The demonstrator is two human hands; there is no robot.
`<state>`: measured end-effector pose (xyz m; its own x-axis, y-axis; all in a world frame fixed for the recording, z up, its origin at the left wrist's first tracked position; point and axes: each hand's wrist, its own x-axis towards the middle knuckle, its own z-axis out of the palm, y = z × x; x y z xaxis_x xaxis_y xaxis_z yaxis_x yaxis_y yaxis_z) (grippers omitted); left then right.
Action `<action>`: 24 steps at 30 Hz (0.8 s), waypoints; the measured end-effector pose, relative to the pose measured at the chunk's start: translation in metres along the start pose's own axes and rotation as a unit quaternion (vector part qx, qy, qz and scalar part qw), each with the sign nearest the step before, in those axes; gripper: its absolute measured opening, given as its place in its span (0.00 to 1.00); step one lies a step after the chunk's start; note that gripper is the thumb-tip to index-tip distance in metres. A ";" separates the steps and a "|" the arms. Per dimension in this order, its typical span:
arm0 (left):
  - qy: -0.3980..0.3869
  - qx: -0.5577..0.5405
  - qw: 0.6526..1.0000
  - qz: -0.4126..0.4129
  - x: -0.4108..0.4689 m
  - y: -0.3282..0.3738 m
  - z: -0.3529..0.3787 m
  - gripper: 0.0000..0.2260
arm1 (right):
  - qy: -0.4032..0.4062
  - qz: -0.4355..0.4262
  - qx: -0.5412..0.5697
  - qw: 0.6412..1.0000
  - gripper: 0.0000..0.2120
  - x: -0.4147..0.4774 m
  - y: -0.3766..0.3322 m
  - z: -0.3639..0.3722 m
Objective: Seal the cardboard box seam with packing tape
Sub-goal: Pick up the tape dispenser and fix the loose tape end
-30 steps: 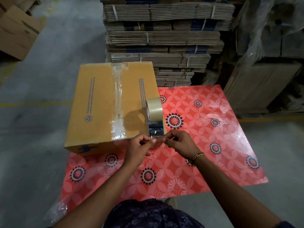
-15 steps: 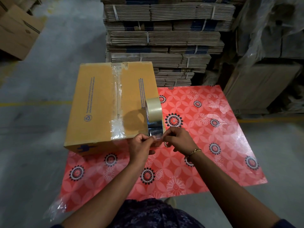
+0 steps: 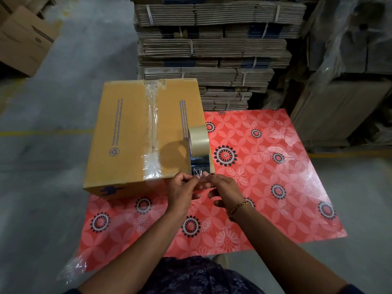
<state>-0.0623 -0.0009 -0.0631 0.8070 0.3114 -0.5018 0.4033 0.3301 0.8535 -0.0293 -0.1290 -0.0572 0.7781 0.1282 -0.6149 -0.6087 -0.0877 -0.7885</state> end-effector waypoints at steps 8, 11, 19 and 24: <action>0.062 -0.026 0.998 -0.012 -0.012 -0.004 -0.003 0.10 | 0.003 -0.045 -0.018 0.999 0.08 0.003 -0.003 0.005; 0.123 -0.087 0.988 -0.038 -0.008 -0.004 -0.015 0.17 | 0.015 -0.040 0.000 0.999 0.08 0.001 -0.001 0.004; -0.046 0.085 0.993 -0.069 -0.011 0.000 -0.009 0.19 | 0.003 -0.022 -0.006 1.000 0.09 -0.002 0.002 0.002; -0.050 0.067 0.995 -0.051 -0.009 -0.003 0.001 0.12 | 0.000 -0.041 -0.022 0.999 0.10 -0.007 0.000 0.003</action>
<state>-0.0700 -0.0056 -0.0610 0.7956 0.1899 -0.5752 0.5330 0.2318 0.8137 -0.0350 -0.1273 -0.0533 0.8250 0.1371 -0.5482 -0.5353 -0.1209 -0.8359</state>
